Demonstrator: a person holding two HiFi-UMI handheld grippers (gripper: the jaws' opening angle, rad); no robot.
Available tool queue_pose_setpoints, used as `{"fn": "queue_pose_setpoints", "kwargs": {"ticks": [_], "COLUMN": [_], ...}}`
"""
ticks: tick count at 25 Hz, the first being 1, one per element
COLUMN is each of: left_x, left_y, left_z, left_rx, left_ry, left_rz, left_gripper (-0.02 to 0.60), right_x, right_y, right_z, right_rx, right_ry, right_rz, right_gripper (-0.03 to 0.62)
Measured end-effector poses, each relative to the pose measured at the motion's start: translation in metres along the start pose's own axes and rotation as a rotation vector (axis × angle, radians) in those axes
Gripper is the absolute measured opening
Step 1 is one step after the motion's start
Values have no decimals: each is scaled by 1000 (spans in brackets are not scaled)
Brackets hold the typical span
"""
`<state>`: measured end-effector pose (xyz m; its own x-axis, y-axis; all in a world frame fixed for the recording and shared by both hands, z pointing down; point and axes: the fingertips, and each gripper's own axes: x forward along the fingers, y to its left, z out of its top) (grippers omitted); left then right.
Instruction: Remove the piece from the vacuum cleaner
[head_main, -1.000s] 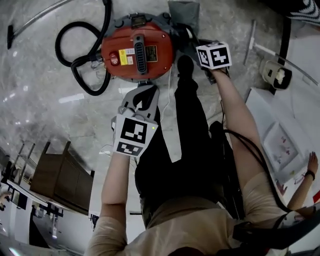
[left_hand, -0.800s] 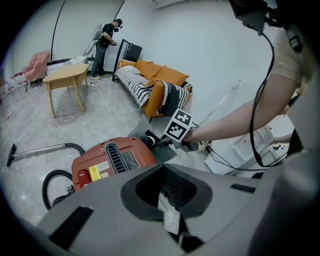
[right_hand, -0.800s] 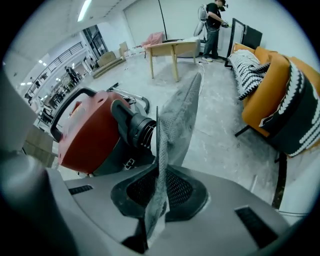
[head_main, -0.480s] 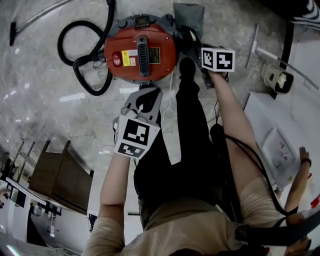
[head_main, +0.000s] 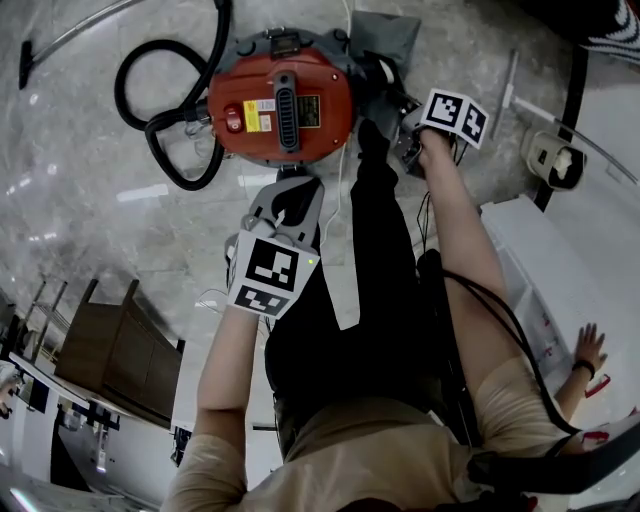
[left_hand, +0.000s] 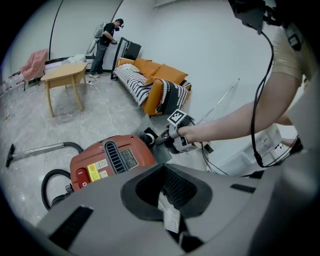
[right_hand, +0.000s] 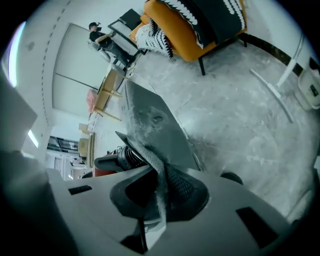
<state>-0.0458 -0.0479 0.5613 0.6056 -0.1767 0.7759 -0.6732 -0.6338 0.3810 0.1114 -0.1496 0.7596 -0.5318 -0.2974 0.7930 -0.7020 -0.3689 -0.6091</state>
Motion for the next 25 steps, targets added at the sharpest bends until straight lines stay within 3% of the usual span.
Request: {"fn": "queue_pose_setpoints", "kwargs": {"ticks": [3, 5, 7, 15, 22, 24, 25], "left_x": [1, 1, 1, 8, 12, 13, 13], "left_y": [-1, -1, -1, -2, -4, -3, -3], "left_z": [0, 1, 3, 6, 7, 7, 7], "left_rx": [1, 3, 7, 35, 47, 48, 48], "left_ry": [4, 6, 8, 33, 47, 52, 54], "left_rz": [-2, -5, -8, -23, -34, -36, -37], "left_gripper": [3, 3, 3, 3, 3, 3, 3], "right_x": [0, 0, -1, -2, -3, -4, -4], "right_y": [-1, 0, 0, 2, -3, -4, -5], "right_z": [0, -1, 0, -2, -3, -1, -1], "right_rx": [83, 71, -60, -847, -1092, -1113, -1073], "right_ry": [-12, -11, 12, 141, 100, 70, 52], "right_rz": [30, 27, -15, -274, -373, -392, -386], "right_gripper": [35, 35, 35, 29, 28, 28, 28]}}
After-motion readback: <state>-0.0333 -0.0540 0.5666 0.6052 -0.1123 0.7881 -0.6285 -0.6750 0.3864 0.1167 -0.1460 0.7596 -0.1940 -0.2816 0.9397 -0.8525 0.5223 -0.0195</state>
